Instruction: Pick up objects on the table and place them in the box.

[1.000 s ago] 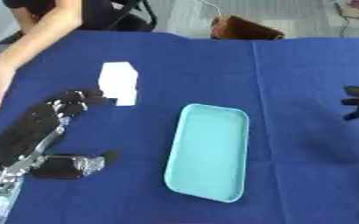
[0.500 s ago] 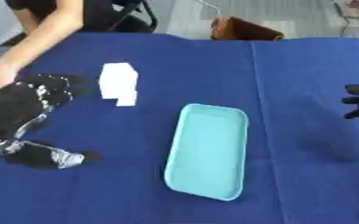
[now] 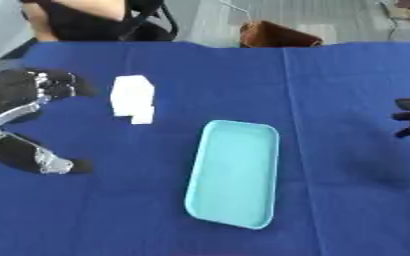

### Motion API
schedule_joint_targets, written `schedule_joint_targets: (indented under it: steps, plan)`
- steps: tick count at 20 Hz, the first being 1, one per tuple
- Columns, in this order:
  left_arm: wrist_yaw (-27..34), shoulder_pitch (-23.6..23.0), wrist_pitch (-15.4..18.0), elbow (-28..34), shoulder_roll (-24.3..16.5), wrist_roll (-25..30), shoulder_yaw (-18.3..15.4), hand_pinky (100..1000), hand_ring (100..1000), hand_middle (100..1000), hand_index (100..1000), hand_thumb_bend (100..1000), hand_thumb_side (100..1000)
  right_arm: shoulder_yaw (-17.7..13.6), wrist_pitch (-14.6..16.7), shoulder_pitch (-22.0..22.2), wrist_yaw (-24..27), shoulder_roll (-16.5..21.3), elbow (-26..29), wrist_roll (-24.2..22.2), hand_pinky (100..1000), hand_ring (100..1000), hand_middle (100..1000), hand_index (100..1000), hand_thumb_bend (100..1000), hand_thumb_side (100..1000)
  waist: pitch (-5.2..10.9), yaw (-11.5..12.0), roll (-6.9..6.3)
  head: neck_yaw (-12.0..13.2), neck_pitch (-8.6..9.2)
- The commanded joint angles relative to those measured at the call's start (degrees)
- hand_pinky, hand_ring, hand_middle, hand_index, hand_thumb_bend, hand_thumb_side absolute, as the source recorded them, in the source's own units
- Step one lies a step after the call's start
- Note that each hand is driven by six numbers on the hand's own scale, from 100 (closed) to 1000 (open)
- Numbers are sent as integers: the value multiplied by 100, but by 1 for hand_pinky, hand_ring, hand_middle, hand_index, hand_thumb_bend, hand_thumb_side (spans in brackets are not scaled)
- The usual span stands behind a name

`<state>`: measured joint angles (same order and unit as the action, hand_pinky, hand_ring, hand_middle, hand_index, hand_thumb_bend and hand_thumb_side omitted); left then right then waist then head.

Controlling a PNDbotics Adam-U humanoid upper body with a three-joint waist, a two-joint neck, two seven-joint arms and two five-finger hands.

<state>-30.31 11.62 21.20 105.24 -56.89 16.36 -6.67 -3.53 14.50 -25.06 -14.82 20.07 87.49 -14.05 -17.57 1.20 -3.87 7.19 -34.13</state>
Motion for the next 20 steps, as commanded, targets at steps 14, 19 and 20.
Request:
schedule_joint_targets:
  steps: [14, 19, 20]
  plan:
    - [1150, 994, 231, -1219, -432, 458, 105, 736, 782, 813, 912, 692, 740, 29, 18, -34, -15, 150, 67, -47, 642, 803, 876, 871, 100, 884, 185, -44, -48, 51, 110]
    - [1184, 1177, 274, -1476, -395, 500, 177, 740, 785, 816, 910, 679, 745, 34, 21, -45, -13, 149, 68, -52, 642, 803, 876, 871, 100, 884, 173, -58, -46, 46, 153]
    - [1212, 1221, 286, -1530, -387, 506, 191, 739, 782, 815, 911, 682, 745, 36, 21, -47, -12, 148, 69, -54, 642, 803, 876, 871, 100, 883, 171, -60, -46, 48, 155]
